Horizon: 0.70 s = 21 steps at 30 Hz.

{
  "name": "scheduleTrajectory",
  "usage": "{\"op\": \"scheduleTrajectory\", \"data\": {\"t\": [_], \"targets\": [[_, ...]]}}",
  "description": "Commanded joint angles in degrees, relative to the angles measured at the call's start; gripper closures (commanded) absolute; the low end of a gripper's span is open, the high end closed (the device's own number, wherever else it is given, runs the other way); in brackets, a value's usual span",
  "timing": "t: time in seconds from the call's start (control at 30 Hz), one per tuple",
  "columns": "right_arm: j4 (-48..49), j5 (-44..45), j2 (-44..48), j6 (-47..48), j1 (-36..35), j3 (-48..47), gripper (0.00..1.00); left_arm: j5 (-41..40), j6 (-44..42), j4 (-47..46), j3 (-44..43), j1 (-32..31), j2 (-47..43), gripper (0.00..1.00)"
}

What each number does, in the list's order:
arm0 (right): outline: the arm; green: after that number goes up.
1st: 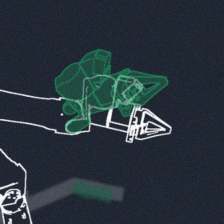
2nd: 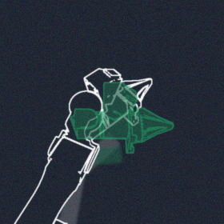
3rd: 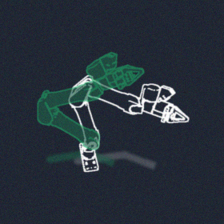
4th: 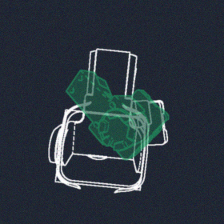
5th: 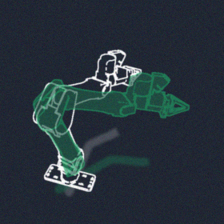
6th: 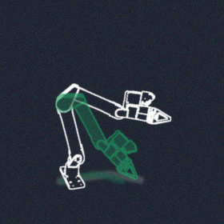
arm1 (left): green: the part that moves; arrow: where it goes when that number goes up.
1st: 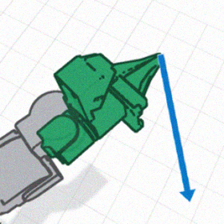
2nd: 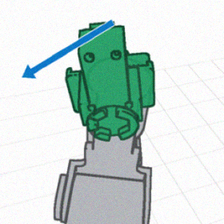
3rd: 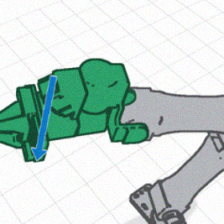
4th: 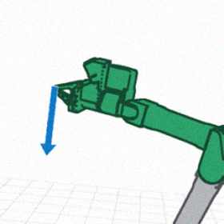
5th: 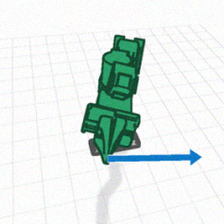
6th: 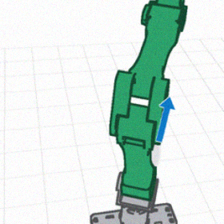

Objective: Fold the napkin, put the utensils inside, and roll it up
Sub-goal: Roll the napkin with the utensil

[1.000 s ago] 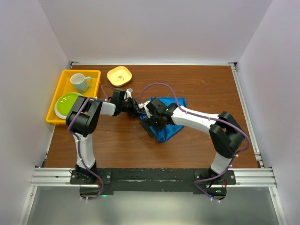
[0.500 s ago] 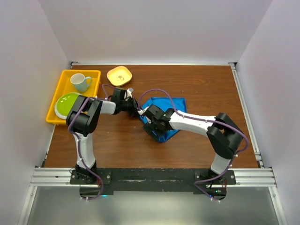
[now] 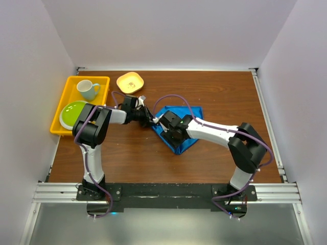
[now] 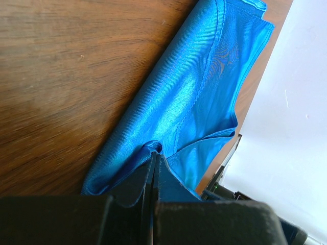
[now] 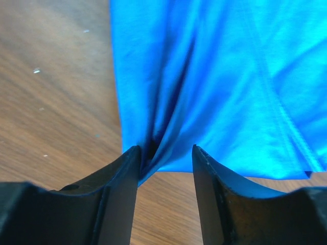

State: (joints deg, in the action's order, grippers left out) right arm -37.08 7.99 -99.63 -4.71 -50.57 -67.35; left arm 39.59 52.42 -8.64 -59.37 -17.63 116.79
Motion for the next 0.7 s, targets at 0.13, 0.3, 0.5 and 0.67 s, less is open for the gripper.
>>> {"op": "scheduleTrajectory", "data": {"t": [0.13,0.3,0.5,0.67], "targets": [[0.34,-1.21,-0.91,2.51,4.16,-2.34,0.61,-7.16,-4.35,8.47,1.63,0.40,3.97,1.00],[1.13,-2.19,-4.60,2.69,4.69,-3.31,0.71,-7.34,-4.26,8.56,1.37,0.40,4.14,1.00],[0.43,-0.09,-9.78,2.34,4.69,-3.66,0.81,-8.13,-3.73,10.93,1.19,0.40,4.41,1.00],[-1.77,2.82,-11.02,2.16,4.60,-3.93,0.84,-9.80,-3.82,14.62,-0.13,0.40,5.29,1.00]]}}
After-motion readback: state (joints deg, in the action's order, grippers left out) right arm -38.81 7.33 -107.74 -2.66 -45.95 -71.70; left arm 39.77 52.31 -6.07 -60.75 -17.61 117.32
